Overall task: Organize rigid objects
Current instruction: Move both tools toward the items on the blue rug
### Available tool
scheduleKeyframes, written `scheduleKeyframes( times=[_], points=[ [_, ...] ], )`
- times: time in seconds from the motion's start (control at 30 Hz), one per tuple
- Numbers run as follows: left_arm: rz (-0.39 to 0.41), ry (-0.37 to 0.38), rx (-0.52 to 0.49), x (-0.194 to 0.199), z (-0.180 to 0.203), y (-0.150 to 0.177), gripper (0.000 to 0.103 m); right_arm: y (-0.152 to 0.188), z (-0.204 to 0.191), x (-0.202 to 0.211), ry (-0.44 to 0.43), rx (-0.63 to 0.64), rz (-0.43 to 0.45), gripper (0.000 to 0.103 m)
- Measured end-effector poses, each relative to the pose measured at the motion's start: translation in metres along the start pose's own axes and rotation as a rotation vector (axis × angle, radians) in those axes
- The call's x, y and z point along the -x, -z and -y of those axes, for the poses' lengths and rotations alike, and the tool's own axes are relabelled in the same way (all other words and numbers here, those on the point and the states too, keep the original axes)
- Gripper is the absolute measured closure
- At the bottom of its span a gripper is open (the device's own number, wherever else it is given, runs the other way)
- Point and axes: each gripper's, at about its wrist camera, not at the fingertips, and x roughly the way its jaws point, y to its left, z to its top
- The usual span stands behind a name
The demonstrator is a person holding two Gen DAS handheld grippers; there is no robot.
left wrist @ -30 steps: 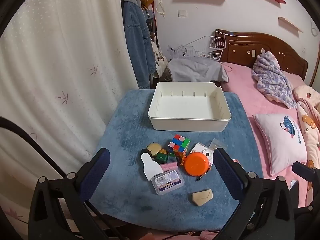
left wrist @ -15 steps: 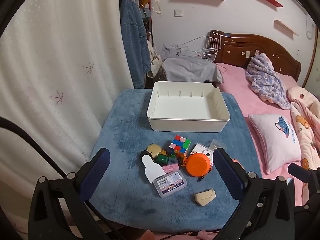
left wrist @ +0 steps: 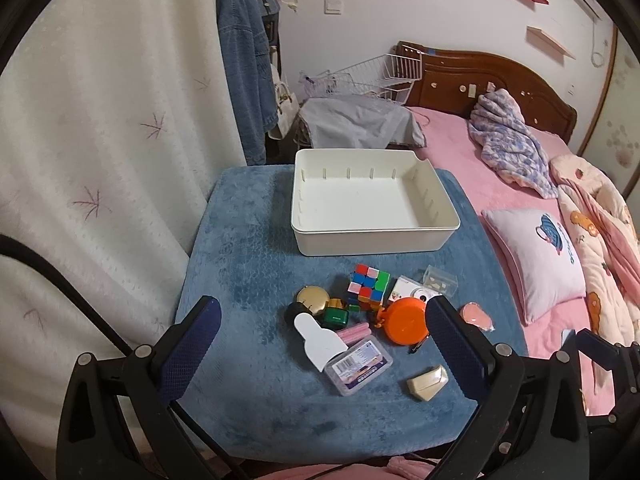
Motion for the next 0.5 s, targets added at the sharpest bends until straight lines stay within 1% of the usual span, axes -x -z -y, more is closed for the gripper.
scheduleKeyframes(
  times=[0.13,0.33,0.5],
  points=[
    [-0.014,0.034,-0.028,-0.003,-0.012,-0.002,0.002,0.005,-0.013,0.003,0.011,-0.026,0.001,0.0],
    [-0.052,0.11,-0.059,-0.008,-0.019,0.002,0.003,0.014,-0.029,0.009,0.04,-0.043,-0.006,0.0],
    [-0.06,0.112,-0.099,-0.009,-0.016,0.002,0.003,0.019,-0.029,0.015,0.04,-0.074,0.008,0.0]
  ],
)
